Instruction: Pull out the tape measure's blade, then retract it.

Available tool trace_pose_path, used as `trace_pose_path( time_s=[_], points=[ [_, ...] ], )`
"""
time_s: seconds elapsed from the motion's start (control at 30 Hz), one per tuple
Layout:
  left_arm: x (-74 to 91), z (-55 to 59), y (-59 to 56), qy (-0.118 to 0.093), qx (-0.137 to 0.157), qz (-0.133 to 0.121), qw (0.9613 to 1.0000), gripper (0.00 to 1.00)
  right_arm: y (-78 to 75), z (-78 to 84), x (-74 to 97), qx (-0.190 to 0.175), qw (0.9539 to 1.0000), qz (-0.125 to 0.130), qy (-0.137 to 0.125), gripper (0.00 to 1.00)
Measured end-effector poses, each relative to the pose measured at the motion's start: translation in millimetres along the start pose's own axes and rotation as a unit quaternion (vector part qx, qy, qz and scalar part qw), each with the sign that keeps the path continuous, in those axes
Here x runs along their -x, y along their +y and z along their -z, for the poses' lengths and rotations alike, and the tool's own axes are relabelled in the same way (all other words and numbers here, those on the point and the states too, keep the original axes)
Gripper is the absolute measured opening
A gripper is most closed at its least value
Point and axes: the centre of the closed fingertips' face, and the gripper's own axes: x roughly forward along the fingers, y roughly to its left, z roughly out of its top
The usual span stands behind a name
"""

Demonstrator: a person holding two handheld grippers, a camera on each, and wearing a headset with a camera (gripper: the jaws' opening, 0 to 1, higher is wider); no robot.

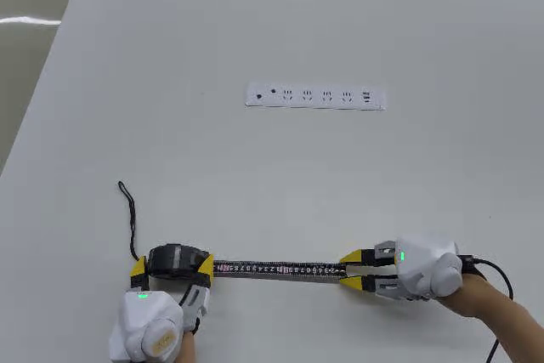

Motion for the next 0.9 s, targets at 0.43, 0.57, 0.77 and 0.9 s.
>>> trace_pose_path(
  time_s=[0.43,0.57,0.77,0.9],
  points=[
    [0.4,0.2,-0.1,-0.003,-0.001,0.000,1.0000,0.60,1.6,-7.5,-8.3,-0.002,1.0000,-0.001,-0.006,0.11],
    [0.1,-0.3,0.1,-0.004,-0.001,-0.001,1.0000,0.61,1.9,-8.3,-8.9,-0.003,1.0000,0.000,-0.006,0.11],
    [0.1,-0.8,0.6,-0.004,0.003,-0.004,1.0000,0.63,2.8,-9.3,-9.7,-0.005,1.0000,0.001,-0.007,0.11],
    [0.2,0.9,0.3,-0.002,0.017,-0.008,0.9998,0.64,2.8,-8.9,-9.5,-0.004,1.0000,0.001,-0.007,0.11]
  ],
)
